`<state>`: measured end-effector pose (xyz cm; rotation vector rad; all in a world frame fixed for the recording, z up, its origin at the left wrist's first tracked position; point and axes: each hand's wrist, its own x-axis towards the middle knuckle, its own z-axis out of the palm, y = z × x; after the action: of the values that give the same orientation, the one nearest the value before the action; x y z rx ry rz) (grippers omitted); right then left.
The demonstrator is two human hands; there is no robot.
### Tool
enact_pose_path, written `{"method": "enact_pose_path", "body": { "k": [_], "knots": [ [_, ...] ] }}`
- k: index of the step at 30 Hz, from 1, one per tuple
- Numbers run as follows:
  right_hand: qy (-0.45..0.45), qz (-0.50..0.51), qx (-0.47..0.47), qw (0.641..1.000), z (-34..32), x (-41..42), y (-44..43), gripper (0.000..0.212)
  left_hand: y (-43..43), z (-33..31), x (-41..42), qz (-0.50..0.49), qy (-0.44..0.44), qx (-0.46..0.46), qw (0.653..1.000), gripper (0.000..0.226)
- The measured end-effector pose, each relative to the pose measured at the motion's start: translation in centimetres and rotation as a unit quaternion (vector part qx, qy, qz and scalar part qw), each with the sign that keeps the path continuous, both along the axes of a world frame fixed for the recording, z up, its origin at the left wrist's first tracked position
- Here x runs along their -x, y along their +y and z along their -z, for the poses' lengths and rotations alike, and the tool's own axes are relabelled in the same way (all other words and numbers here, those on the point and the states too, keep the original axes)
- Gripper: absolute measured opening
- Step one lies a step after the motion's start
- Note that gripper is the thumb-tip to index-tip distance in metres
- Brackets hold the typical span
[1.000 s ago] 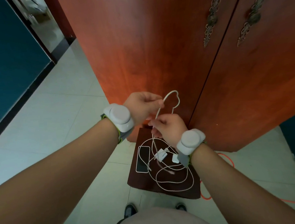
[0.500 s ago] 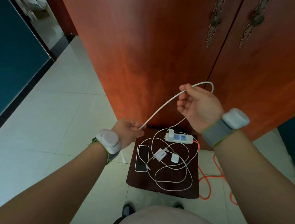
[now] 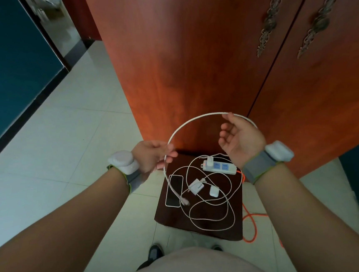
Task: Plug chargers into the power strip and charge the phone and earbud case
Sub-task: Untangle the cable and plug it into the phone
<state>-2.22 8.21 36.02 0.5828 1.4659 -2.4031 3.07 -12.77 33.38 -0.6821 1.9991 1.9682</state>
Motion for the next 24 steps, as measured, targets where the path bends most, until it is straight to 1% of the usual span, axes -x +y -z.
{"method": "enact_pose_path", "body": {
  "k": [2,4,6,7,8,9,10,11,13,15,17,19,21,24],
  "knots": [
    [-0.026,0.015,0.018,0.999,0.3,-0.1,-0.1,0.009,0.4,-0.4,0.1,-0.001,0.014,-0.057,0.998,0.016],
    [-0.03,0.001,0.005,1.0,0.8,-0.3,-0.1,0.005,0.7,-1.1,0.4,0.011,0.023,-0.096,0.995,0.01],
    [-0.008,-0.046,-0.035,0.998,1.3,-0.6,-0.3,0.008,1.0,-1.8,0.9,0.012,0.027,-0.127,0.991,0.008],
    [0.016,-0.088,-0.078,0.993,1.6,-1.0,-0.4,0.01,1.1,-2.1,1.2,0.006,0.029,-0.143,0.989,0.009],
    [0.045,-0.143,-0.137,0.979,1.9,-1.4,-0.6,0.014,1.3,-2.4,1.5,-0.003,0.031,-0.158,0.987,0.01],
    [0.073,-0.206,-0.19,0.957,2.3,-1.9,-0.8,0.02,1.4,-2.7,1.8,-0.011,0.031,-0.171,0.985,0.01],
    [0.092,-0.273,-0.217,0.932,2.8,-2.4,-0.9,0.028,1.4,-2.8,2.1,-0.02,0.03,-0.18,0.983,0.01],
    [0.099,-0.335,-0.218,0.911,3.2,-3.0,-1.1,0.033,1.4,-2.8,2.3,-0.03,0.029,-0.186,0.982,0.01],
    [0.102,-0.416,-0.213,0.878,4.2,-3.9,-1.4,0.032,1.1,-2.7,2.6,-0.046,0.025,-0.194,0.98,0.01],
    [0.113,-0.433,-0.244,0.861,4.7,-4.4,-1.3,0.022,0.7,-2.4,2.8,-0.055,0.018,-0.201,0.978,0.01],
    [0.123,-0.417,-0.274,0.858,4.8,-4.5,-1.0,0.013,0.1,-1.9,2.8,-0.07,0.011,-0.202,0.977,0.011],
    [0.116,-0.4,-0.276,0.866,4.8,-4.4,-0.6,0.008,-0.4,-1.4,2.8,-0.09,0.0,-0.2,0.976,0.01],
    [0.096,-0.36,-0.256,0.892,4.7,-3.9,-0.1,0.013,-0.9,-1.0,2.6,-0.104,-0.013,-0.2,0.974,0.011],
    [0.092,-0.298,-0.224,0.923,3.8,-3.0,1.2,0.011,-1.6,-0.5,2.4,-0.117,-0.035,-0.201,0.972,0.016]
  ]
}}
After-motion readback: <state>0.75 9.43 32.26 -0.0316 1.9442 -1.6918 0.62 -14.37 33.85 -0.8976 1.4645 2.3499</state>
